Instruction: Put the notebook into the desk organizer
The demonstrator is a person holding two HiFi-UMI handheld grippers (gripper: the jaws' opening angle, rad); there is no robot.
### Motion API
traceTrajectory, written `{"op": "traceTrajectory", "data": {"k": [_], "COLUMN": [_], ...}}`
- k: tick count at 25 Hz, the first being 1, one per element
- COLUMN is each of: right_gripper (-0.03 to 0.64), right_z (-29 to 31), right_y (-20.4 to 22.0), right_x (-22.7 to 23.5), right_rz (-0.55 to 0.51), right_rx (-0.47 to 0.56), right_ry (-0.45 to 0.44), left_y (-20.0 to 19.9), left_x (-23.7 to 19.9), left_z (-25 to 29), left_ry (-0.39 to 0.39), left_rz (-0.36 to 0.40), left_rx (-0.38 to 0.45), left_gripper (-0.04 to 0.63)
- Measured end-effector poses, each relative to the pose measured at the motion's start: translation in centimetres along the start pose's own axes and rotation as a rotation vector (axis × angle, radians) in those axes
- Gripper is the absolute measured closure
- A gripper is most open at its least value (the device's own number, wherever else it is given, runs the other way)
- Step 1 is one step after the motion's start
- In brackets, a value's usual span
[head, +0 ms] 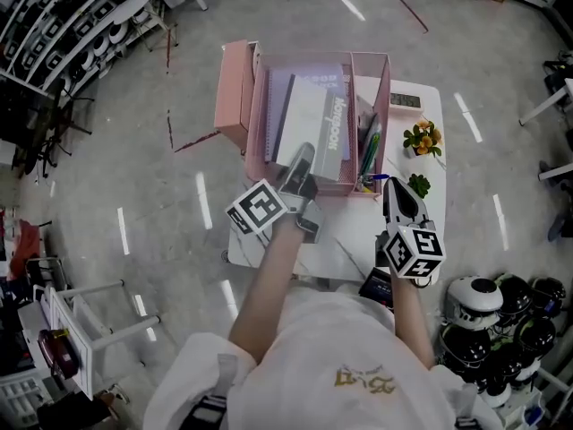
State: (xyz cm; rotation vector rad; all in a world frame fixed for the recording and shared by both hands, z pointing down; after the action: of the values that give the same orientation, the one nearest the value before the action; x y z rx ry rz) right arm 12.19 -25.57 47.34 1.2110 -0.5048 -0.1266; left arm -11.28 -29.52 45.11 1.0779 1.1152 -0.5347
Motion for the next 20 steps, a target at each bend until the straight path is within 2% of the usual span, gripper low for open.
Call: {"op": "traceTrajectory", "data": {"k": [7,11,13,17,19,20], "right_gripper": [0.606,0.606,0.606,0.604,0.606,0.604], "right_z": [0.4,0.2,0.1,-0.1,-0.2,-0.2], "right_y": [-0.6,-0.5,-0.5,-0.4,-0.3,-0.2], "right_x": [0.7,0.6,0.5,0.3,0.1,0.0], "right_rz": [0.009,0.012,0.014,0.025,0.026,0.028], "right_rx": [0.006,0.008,0.009,0.011,0.014,0.014], "right_ry": [-0.016,-0.021,-0.023,-0.029,-0.030,-0.030], "left_y": [0.1,0.3,0.4,1.0,1.3,1.5], "left_x": [1.0,1.4,1.5,1.5,1.4,1.4], "left_z": [1.2,1.3,1.3,1.1,1.1,1.1], "left_ry": [-0.129,-0.192,-0.225,-0.313,-0.323,-0.315], "left_rz": [0.181,0.340,0.424,0.667,0.733,0.744], "left_rx": [-0.092,-0.157,-0.199,-0.301,-0.351,-0.378], "left_gripper": [0.543,0.518,0.485,0.442,0.412,0.376]}}
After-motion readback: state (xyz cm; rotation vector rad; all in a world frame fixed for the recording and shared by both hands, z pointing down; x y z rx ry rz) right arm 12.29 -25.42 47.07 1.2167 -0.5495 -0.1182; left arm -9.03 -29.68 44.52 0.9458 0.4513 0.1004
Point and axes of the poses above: the fingertips, and each gripper's own axes: z forward along the fingers, x to its right, y out of its underside, the point moved 6 cm from there along -z, backward along the fingers, and after that the axes turned 2 degrees about -z, right-handed, at the moved point
